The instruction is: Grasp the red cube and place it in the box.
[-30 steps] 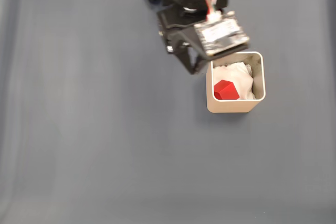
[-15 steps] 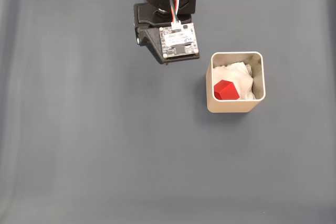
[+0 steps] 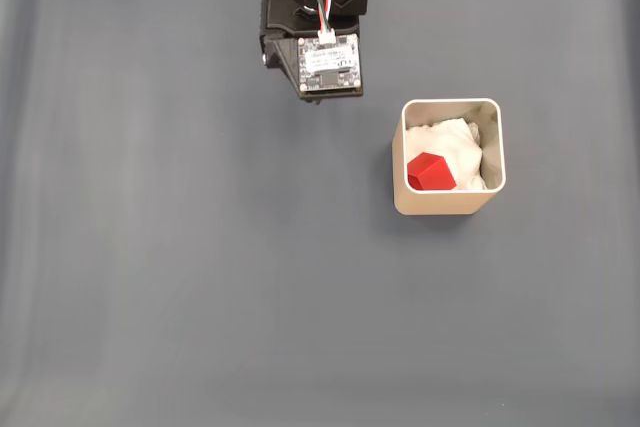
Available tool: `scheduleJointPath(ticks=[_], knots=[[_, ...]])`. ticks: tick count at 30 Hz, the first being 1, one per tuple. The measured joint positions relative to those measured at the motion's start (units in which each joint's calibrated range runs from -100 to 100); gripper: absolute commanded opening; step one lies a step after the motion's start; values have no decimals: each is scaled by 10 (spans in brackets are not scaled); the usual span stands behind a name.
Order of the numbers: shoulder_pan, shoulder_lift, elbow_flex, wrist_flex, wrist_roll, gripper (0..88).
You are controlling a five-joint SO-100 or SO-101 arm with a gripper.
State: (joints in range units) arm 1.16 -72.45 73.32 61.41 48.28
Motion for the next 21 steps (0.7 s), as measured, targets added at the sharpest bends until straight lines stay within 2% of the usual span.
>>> scheduleJointPath(ticks=[21], knots=[[42,-209,228,0,0,6]])
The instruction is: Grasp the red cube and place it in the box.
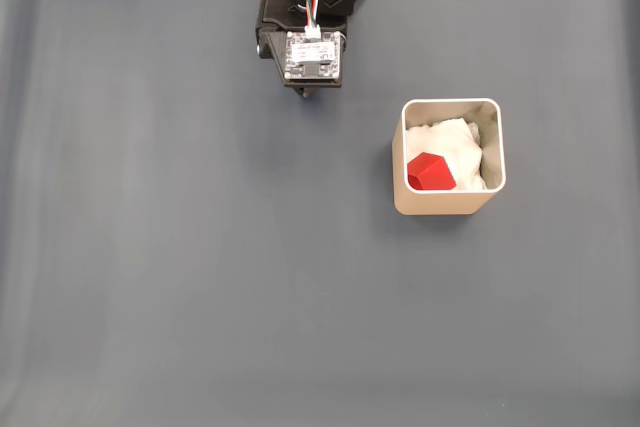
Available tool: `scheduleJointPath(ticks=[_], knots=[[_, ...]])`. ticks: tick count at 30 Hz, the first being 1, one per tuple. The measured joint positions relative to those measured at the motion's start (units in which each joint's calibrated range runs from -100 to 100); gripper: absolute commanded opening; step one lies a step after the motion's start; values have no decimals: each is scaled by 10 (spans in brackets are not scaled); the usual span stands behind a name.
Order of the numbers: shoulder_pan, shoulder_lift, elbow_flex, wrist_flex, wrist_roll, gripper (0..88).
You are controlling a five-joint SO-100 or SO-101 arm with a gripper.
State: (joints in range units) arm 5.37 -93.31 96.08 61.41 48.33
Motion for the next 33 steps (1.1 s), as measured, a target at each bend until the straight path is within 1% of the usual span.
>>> scheduleJointPath(ticks=[6,13,23,33], knots=[[0,-31,25,2,2,2],[-25,-50,32,52,-2,2],[-31,-62,32,132,-3,16],[-38,-64,32,137,-11,16]])
